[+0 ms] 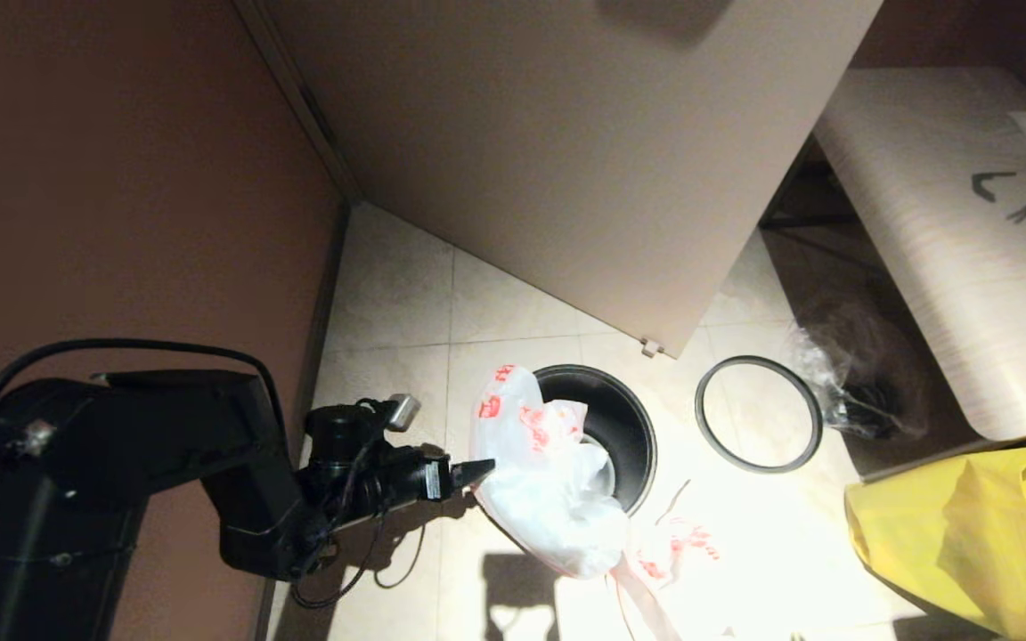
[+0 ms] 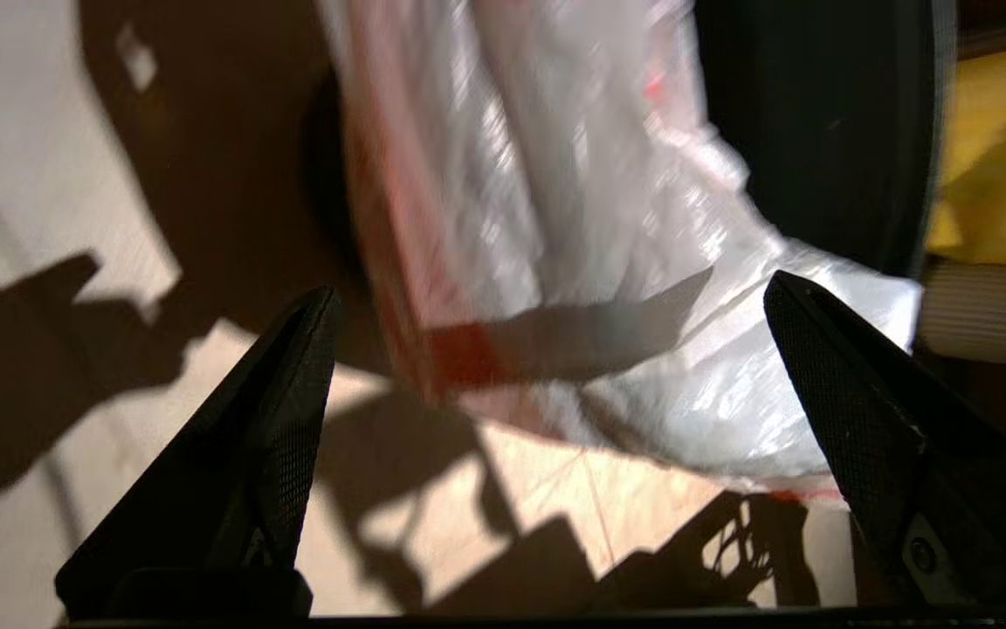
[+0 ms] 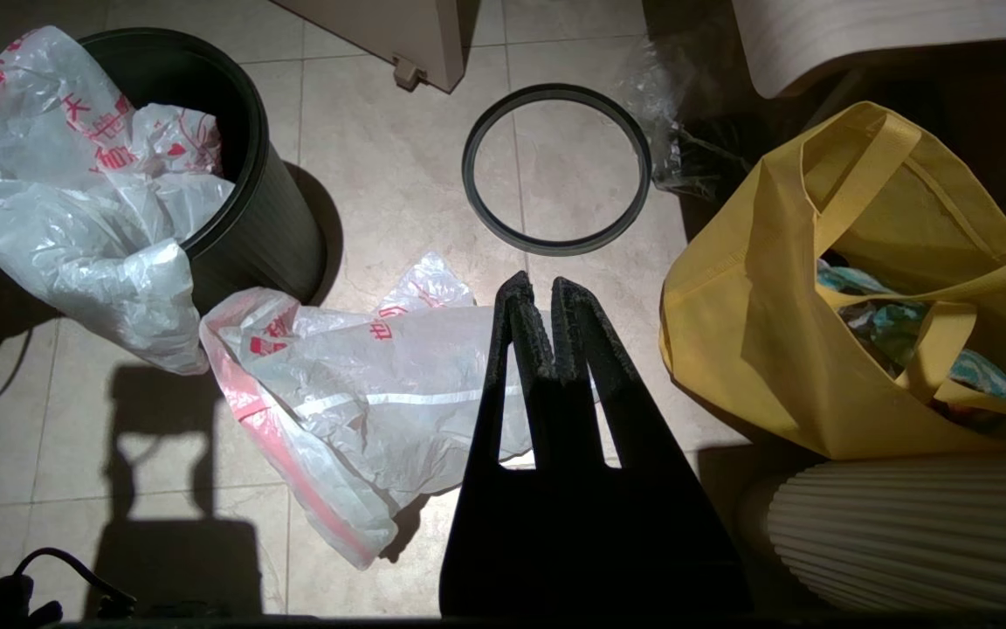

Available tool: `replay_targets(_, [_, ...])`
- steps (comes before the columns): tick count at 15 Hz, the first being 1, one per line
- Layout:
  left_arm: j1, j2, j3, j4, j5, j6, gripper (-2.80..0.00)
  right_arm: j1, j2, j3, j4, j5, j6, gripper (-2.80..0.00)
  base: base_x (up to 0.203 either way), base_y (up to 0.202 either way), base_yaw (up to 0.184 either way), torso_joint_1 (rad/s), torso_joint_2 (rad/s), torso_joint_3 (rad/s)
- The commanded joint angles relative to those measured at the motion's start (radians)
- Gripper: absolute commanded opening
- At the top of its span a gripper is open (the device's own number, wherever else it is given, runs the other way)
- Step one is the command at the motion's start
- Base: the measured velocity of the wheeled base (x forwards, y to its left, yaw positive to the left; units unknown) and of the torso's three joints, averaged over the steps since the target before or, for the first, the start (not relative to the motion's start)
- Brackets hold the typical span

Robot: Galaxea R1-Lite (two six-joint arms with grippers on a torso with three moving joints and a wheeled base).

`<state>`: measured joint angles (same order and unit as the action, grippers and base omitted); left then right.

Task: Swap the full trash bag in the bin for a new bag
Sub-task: Put the new garbage bag on the trash can

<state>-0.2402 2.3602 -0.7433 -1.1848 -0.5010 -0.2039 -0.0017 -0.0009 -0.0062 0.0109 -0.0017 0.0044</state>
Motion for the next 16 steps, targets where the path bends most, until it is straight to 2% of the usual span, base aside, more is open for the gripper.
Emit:
replay_targets(1, [0.017, 0.073, -0.028, -0.041, -0.098, -0.001, 0.0, 0.0, 0.001, 0.0, 0.0, 0.0, 0.0, -2.8, 0.0, 0.0, 0.0, 0.0, 0.0, 0.0])
replay_targets(3, [0.012, 0.098, -0.089, -0.041, -0.134, -0.003, 0.0, 0.0, 0.001, 0.0, 0.0, 0.0, 0.0, -2.8, 0.0, 0.0, 0.0, 0.0, 0.0, 0.0])
replay_targets(5, [-0.006, 0.115, -0.13, -0.019, -0.135, -0.006, 0.0, 0.0, 0.001, 0.0, 0.0, 0.0, 0.0, -2.8, 0.0, 0.0, 0.0, 0.0, 0.0, 0.0])
replay_targets(12, [0.007, 0.143, -0.206, 0.019, -0.123, -0.009, 0.0, 0.0, 0.001, 0.0, 0.0, 0.0, 0.0, -2.8, 0.0, 0.0, 0.0, 0.0, 0.0, 0.0])
replay_targets(14, [0.003, 0.139, -0.209, 0.014, -0.129, -0.03, 0.0, 0.0, 0.001, 0.0, 0.0, 0.0, 0.0, -2.8, 0.0, 0.0, 0.0, 0.0, 0.0, 0.0])
replay_targets(16, [0.002, 0.104, -0.189, 0.007, -0.138, -0.079, 0.0, 0.0, 0.001, 0.0, 0.0, 0.0, 0.0, -2.8, 0.0, 0.0, 0.0, 0.0, 0.0, 0.0])
